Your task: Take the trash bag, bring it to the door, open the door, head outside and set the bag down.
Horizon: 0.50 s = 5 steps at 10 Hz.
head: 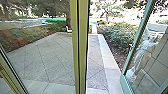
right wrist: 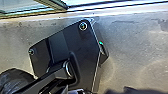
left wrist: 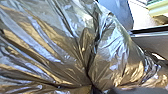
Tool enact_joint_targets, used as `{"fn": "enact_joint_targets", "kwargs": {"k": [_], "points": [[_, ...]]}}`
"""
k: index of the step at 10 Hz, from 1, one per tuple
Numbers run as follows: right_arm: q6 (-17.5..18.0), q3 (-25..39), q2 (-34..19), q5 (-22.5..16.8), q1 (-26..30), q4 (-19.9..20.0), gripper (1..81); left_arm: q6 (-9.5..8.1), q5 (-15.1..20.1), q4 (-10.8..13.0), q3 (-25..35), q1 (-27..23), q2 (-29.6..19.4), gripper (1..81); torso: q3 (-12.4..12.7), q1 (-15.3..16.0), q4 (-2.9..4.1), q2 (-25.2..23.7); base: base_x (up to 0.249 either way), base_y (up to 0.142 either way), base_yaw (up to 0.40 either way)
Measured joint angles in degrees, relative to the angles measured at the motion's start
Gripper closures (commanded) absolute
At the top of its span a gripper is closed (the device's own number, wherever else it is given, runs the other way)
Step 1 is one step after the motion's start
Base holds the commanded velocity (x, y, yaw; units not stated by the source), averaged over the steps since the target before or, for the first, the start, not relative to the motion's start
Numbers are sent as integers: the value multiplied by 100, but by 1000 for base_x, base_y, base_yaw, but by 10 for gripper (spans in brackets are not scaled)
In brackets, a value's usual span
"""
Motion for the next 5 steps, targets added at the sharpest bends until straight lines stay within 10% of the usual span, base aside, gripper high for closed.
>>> {"fn": "enact_joint_targets", "kwargs": {"k": [5], "points": [[72, -739, 1112, 890, -1232, -386, 10, 59, 24, 5, -82, 11, 28, 811, 312, -15, 0, -11, 0, 0, 0]]}}
